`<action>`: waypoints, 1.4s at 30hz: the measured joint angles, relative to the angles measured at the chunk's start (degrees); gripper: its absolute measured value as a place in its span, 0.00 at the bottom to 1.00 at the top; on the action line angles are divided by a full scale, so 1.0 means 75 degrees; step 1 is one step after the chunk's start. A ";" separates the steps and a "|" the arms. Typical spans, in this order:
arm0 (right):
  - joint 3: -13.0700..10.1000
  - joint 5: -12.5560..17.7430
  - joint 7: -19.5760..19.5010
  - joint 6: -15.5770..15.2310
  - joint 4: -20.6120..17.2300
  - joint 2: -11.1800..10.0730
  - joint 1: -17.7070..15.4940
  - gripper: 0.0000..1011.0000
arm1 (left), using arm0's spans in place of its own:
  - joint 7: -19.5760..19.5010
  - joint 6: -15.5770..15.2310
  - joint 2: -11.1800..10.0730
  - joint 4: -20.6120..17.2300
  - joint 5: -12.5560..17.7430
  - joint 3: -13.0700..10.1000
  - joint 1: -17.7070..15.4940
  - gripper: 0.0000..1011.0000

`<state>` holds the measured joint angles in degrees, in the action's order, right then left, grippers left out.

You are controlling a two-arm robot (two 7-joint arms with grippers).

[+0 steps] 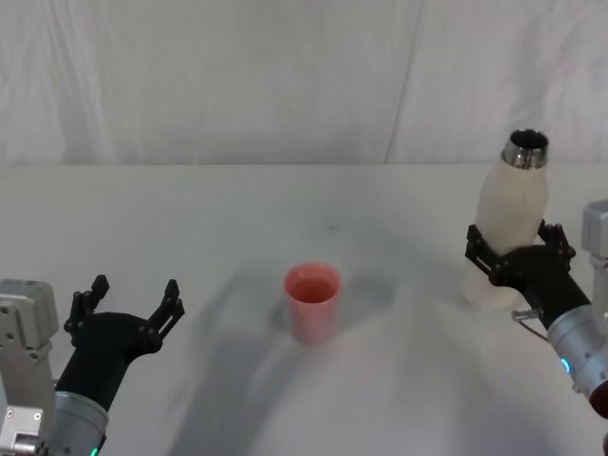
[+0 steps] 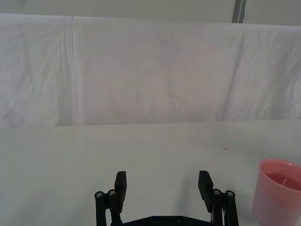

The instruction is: Grasp the thermos with one hand and pour water into the cup lid.

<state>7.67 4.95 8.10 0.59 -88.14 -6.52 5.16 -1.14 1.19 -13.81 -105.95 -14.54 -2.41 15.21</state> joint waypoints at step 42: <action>0.0557 -0.1464 0.0144 -0.0186 -0.0302 -0.0681 0.0575 0.95 | 0.0000 0.0000 0.0000 0.0000 0.0000 0.0000 0.0000 0.99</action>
<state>11.85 -6.03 9.17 -0.81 -90.40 -11.63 9.47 -1.14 1.19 -13.80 -105.95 -14.54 -2.41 15.21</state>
